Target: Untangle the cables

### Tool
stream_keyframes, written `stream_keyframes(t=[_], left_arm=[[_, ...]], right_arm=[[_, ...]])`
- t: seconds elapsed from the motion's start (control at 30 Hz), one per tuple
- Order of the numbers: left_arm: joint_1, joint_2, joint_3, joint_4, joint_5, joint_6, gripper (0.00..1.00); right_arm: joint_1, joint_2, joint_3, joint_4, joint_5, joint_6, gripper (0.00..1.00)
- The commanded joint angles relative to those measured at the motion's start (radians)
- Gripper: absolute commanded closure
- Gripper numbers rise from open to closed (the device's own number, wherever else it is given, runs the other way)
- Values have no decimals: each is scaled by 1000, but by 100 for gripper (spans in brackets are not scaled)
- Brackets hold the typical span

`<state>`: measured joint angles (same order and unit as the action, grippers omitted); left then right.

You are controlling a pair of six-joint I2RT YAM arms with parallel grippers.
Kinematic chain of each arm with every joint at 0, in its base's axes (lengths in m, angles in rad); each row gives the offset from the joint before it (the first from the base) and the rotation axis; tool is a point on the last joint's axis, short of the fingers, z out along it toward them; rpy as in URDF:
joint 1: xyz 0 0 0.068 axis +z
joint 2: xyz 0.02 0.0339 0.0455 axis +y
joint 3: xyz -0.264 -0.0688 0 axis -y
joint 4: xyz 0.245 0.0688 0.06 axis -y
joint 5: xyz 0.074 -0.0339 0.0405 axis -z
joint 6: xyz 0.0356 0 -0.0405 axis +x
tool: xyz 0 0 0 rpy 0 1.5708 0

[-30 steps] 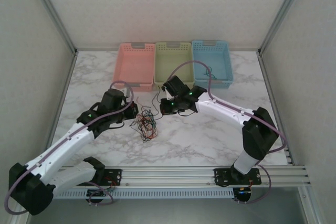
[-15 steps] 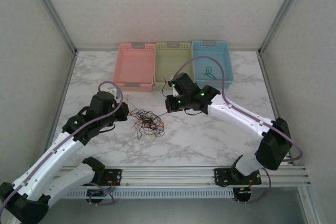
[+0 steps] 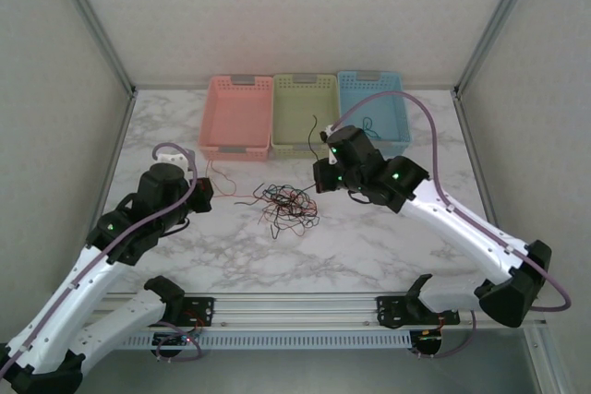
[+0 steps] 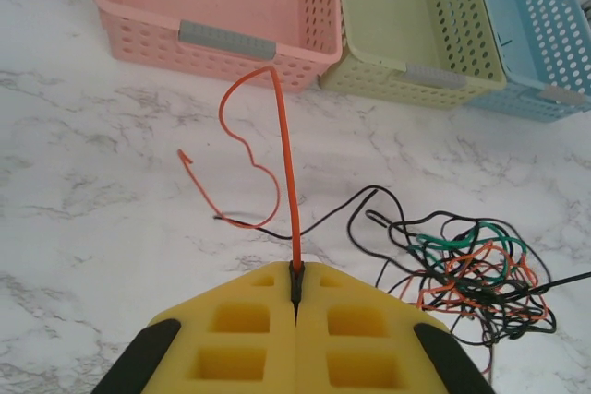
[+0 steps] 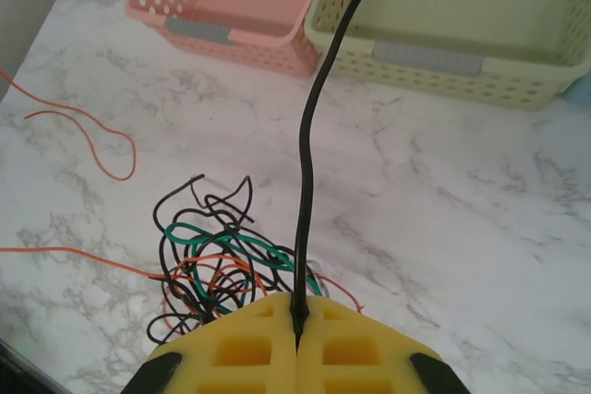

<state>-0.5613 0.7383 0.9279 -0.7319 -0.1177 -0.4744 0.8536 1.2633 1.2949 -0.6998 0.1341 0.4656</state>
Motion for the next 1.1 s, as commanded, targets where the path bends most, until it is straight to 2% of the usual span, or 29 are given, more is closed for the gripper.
stream_keyframes(t=[0.0, 0.33, 1.07], left_arm=[[-3, -19, 32, -37, -47, 17, 100], [-3, -22, 26, -34, -58, 16, 100], [-3, -33, 19, -36, -68, 14, 100]], right_arm=[[1, -65, 8, 2, 85, -31, 100], [0, -182, -40, 54, 170, -59, 100], [-10, -235, -48, 43, 238, -80, 100]])
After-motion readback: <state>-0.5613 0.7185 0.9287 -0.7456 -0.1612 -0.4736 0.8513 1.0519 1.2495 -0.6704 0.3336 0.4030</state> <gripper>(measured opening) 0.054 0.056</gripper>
